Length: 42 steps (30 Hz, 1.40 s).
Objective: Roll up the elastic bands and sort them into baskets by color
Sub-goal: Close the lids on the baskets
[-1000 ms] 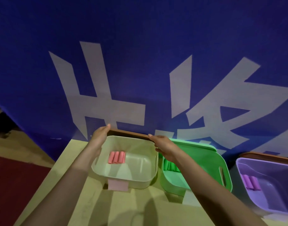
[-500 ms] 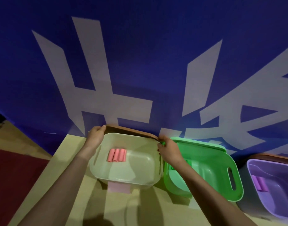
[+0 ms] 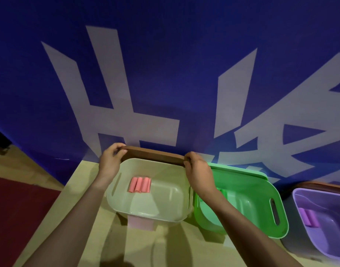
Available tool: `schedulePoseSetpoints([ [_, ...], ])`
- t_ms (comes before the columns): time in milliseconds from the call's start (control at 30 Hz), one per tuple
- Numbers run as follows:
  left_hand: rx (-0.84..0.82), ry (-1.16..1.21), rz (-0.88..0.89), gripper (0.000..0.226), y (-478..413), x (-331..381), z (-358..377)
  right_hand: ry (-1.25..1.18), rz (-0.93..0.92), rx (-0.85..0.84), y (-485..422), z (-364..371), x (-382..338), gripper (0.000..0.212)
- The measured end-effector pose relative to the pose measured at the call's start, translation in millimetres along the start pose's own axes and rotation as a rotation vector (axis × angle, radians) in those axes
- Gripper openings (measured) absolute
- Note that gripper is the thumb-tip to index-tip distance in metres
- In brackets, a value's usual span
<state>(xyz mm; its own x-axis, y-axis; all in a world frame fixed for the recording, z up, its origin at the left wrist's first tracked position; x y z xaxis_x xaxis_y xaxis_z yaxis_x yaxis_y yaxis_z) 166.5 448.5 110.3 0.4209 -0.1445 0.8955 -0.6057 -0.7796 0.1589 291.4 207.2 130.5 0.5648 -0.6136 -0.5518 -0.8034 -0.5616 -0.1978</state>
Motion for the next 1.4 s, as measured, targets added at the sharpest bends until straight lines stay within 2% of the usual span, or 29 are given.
schedulePoseSetpoints([
  [100,0.031,0.064,0.062,0.019,5.6,13.3,-11.3,-0.149,0.084,-0.017,2.0,-8.4,1.0,0.015],
  [267,0.061,0.198,0.119,0.019,22.1,23.3,-33.2,-0.893,0.523,0.086,17.4,-16.0,15.9,0.016],
  [433,0.008,0.377,0.104,0.02,45.5,11.6,-36.6,-1.199,0.74,0.073,30.5,-4.7,16.7,0.018],
  [500,-0.027,0.481,0.075,0.023,52.8,6.0,-31.7,-1.284,0.759,0.055,33.4,-1.4,10.2,0.01],
  [567,-0.075,0.656,0.056,0.031,58.5,1.8,-29.4,-1.251,0.738,0.038,35.1,0.7,6.6,0.009],
  [667,-0.076,0.81,-0.033,0.029,62.3,-9.8,-28.9,-1.151,0.683,0.044,37.0,8.1,12.0,0.035],
  [800,0.056,0.453,-0.231,0.021,67.5,-42.5,-22.1,-0.913,0.577,-0.004,46.4,19.3,14.8,0.036],
  [967,0.115,0.153,-0.2,0.03,80.8,-54.3,-14.6,-0.683,0.511,-0.031,57.5,27.9,13.0,0.044],
  [1267,0.163,0.33,-0.159,0.033,100.3,-71.9,-8.2,-0.511,0.331,0.036,70.5,20.7,3.5,0.047],
  [1400,0.151,0.362,-0.146,0.036,104.7,-75.4,-4.4,-0.551,0.358,0.117,72.4,20.9,9.0,0.047],
])
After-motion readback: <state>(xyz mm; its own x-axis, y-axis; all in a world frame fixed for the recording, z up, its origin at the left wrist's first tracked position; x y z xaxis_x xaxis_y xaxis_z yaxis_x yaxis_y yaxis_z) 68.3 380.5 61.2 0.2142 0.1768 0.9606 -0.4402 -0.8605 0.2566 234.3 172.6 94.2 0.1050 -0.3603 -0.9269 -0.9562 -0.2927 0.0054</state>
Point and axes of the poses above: each hand's wrist, its own y-axis away from the middle knuckle, its own z-axis out of the palm, x = y × z, the point moved 7 cm from there along -y, towards the middle knuckle, and after that the axes turned 7 degrees about -z, right-handed, at the moved point
